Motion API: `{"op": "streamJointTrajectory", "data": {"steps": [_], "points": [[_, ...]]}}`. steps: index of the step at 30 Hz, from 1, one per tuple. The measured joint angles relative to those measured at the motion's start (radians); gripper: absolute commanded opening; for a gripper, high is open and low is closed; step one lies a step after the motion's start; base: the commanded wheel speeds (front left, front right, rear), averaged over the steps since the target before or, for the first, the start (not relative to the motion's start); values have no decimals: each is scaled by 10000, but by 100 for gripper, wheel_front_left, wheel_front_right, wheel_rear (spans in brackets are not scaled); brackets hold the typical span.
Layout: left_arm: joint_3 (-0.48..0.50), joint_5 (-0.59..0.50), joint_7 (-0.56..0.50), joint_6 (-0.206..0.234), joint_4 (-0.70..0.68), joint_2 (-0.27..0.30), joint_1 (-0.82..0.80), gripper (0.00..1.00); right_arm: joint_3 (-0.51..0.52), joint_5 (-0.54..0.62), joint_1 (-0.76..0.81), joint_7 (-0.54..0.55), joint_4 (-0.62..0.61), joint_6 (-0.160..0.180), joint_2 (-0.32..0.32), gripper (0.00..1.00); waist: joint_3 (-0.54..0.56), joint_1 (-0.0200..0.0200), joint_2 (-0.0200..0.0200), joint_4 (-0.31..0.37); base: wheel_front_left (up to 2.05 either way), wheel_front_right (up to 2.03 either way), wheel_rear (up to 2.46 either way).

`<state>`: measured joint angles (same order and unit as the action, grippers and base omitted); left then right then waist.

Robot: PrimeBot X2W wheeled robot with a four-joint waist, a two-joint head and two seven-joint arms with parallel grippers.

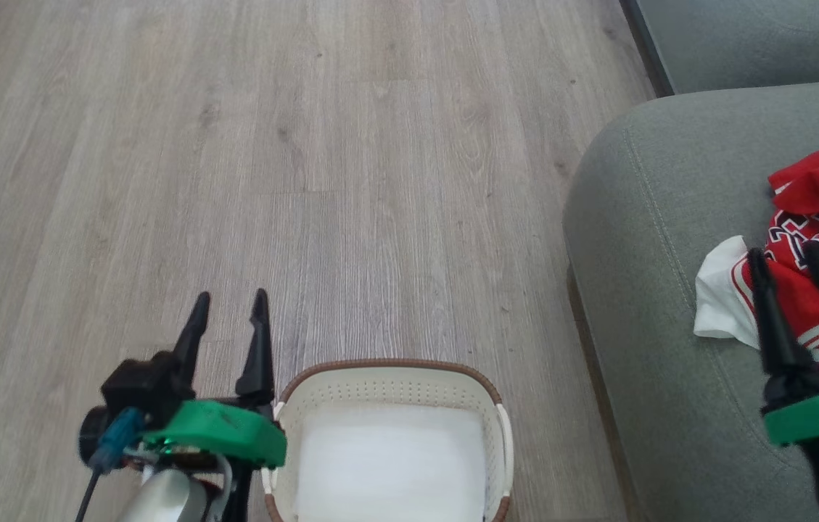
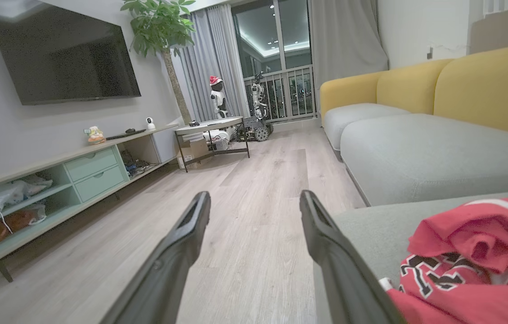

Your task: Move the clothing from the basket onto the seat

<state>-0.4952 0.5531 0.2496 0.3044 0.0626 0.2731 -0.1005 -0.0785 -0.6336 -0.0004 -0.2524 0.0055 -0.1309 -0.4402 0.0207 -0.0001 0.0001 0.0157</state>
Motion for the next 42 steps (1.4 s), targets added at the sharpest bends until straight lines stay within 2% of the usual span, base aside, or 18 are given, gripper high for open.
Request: {"op": "streamJointTrajectory", "data": {"steps": [6,20,27,42], "points": [[965,-1085,0,-610,-54,-449,666,100,-111,194,444,0,-52,0,809,100,38,0,0,29,0,0,0],[2328,-2265,0,-1718,1053,-1379,1067,100,-600,1760,765,0,-119,0,1327,100,-3,0,0,14,0,0,0],[2813,-2731,0,-2034,1187,-1766,1069,100,-596,1852,774,0,-115,0,1440,100,-14,0,0,46,0,0,0],[3402,-3127,0,-2529,1340,-2146,1075,100,-600,1854,776,0,69,0,1513,100,-66,0,0,154,0,0,0]]}}
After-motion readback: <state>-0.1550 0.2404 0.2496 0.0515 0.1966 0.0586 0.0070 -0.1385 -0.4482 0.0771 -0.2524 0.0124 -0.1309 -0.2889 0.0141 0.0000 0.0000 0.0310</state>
